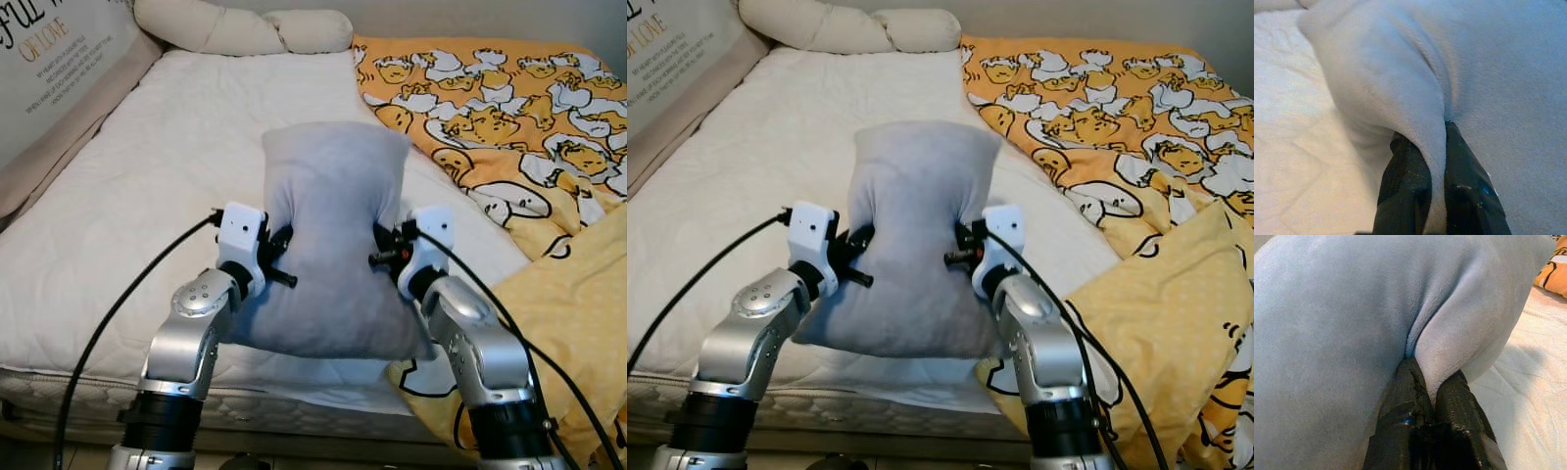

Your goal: Clean up the room

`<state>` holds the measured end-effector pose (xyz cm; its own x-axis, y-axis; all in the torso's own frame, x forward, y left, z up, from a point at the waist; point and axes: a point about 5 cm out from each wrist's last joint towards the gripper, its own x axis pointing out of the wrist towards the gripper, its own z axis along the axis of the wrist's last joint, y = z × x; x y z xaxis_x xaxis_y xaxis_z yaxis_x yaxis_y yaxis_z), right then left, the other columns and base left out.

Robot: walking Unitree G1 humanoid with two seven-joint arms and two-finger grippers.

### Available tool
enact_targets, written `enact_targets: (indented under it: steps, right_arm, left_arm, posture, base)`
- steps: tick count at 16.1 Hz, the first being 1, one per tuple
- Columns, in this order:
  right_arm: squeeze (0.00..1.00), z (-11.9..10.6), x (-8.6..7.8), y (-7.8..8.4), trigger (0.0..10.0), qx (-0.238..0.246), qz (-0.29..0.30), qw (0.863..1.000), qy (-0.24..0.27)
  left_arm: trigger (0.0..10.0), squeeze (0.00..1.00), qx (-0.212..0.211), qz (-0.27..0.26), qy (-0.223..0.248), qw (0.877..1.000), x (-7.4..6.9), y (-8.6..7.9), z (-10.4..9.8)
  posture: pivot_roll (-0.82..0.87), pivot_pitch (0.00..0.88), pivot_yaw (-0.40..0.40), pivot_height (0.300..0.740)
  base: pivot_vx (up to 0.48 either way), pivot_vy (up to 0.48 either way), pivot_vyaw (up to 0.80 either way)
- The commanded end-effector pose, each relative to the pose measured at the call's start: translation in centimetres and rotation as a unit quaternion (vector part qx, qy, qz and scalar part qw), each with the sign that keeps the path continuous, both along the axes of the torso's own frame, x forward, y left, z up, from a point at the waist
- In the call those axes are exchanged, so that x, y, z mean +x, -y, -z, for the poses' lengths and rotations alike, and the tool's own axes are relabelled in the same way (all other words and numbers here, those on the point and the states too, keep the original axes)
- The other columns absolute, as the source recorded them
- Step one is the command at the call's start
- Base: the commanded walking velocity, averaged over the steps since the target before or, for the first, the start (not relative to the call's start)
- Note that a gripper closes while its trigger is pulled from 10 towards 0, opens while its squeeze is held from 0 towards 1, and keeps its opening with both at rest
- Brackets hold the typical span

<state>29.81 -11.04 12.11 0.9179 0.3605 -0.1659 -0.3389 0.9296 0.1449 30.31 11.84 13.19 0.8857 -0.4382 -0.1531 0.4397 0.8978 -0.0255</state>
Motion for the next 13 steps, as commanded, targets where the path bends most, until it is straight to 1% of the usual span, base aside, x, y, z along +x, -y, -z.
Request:
enact_targets:
  steps: [1, 2, 3, 4, 5, 6, 7, 8, 9, 10, 12, 13]
  right_arm:
    - [0.00, -1.5, -0.2, -0.9, 8.0, 0.014, -0.014, 0.999, 0.038]
    - [0.00, -1.3, -0.3, -0.7, 9.6, 0.003, -0.006, 0.999, 0.039]
    - [0.00, -1.2, -0.4, -0.3, 10.0, -0.005, 0.005, 0.999, 0.040]
    - [0.00, -1.3, -0.4, 0.4, 10.0, -0.005, 0.030, 0.999, 0.038]
    - [0.00, -1.3, -0.4, 0.5, 10.0, -0.004, 0.034, 0.999, 0.037]
    - [0.00, -1.2, -0.4, 1.0, 10.0, -0.007, 0.050, 0.998, 0.037]
    - [0.00, -1.2, -0.5, 1.0, 10.0, 0.002, 0.045, 0.998, 0.041]
    - [0.00, -1.1, -0.5, 1.1, 10.0, -0.005, 0.043, 0.998, 0.043]
    - [0.00, -1.0, -0.5, 1.4, 10.0, -0.020, 0.060, 0.997, 0.046]
    - [0.00, -0.8, -0.5, 1.5, 10.0, -0.019, 0.067, 0.997, 0.039]
    - [0.00, -0.4, -0.9, 1.7, 10.0, 0.006, 0.059, 0.998, 0.020]
    - [0.00, -0.4, -1.0, 1.6, 10.0, 0.006, 0.056, 0.998, 0.021]
  left_arm:
    - [10.0, 0.00, 0.002, 0.006, 0.027, 1.000, 0.1, 0.5, -1.2]
    - [10.0, 0.00, 0.013, 0.006, 0.026, 1.000, 0.0, 0.4, -1.1]
    - [10.0, 0.00, 0.019, 0.007, 0.026, 0.999, -0.2, 0.4, -1.0]
    - [10.0, 0.00, 0.025, 0.010, 0.024, 0.999, -0.3, 0.4, -0.9]
    - [10.0, 0.00, 0.026, 0.010, 0.024, 0.999, -0.4, 0.4, -0.9]
    - [10.0, 0.00, 0.036, 0.010, 0.024, 0.999, -0.2, 0.4, -0.8]
    - [10.0, 0.00, 0.043, 0.010, 0.024, 0.999, -0.2, 0.4, -0.8]
    - [10.0, 0.00, 0.044, 0.011, 0.025, 0.999, -0.1, 0.4, -0.9]
    - [10.0, 0.00, 0.043, 0.012, 0.025, 0.999, -0.1, 0.6, -1.0]
    - [10.0, 0.00, 0.044, 0.013, 0.025, 0.999, -0.1, 0.6, -1.0]
    - [10.0, 0.00, 0.045, 0.013, 0.022, 0.999, -0.1, 0.9, -0.9]
    - [10.0, 0.00, 0.045, 0.014, 0.023, 0.999, -0.1, 1.0, -0.9]
  posture:
    - [-0.06, 0.000, 0.015, 0.740]
    - [-0.06, 0.000, 0.014, 0.740]
    - [-0.07, 0.000, 0.014, 0.740]
    - [-0.07, 0.000, 0.015, 0.740]
    - [-0.07, 0.000, 0.015, 0.740]
    - [-0.07, 0.000, 0.013, 0.740]
    - [-0.07, 0.000, 0.014, 0.740]
    - [-0.07, 0.000, 0.018, 0.740]
    - [-0.07, 0.000, 0.018, 0.740]
    - [-0.07, 0.000, 0.016, 0.740]
    - [-0.08, 0.000, 0.016, 0.740]
    - [-0.08, 0.000, 0.017, 0.740]
  base:
    - [0.000, 0.000, 0.00]
    - [0.000, 0.000, 0.00]
    - [0.000, 0.337, 0.00]
    - [0.000, 0.394, 0.00]
    - [0.000, 0.394, 0.00]
    - [0.000, 0.394, 0.00]
    - [0.000, 0.394, 0.00]
    - [0.000, 0.394, 0.00]
    - [0.000, 0.394, 0.00]
    - [0.000, 0.390, 0.00]
    - [0.000, 0.394, 0.00]
    - [0.000, 0.386, 0.00]
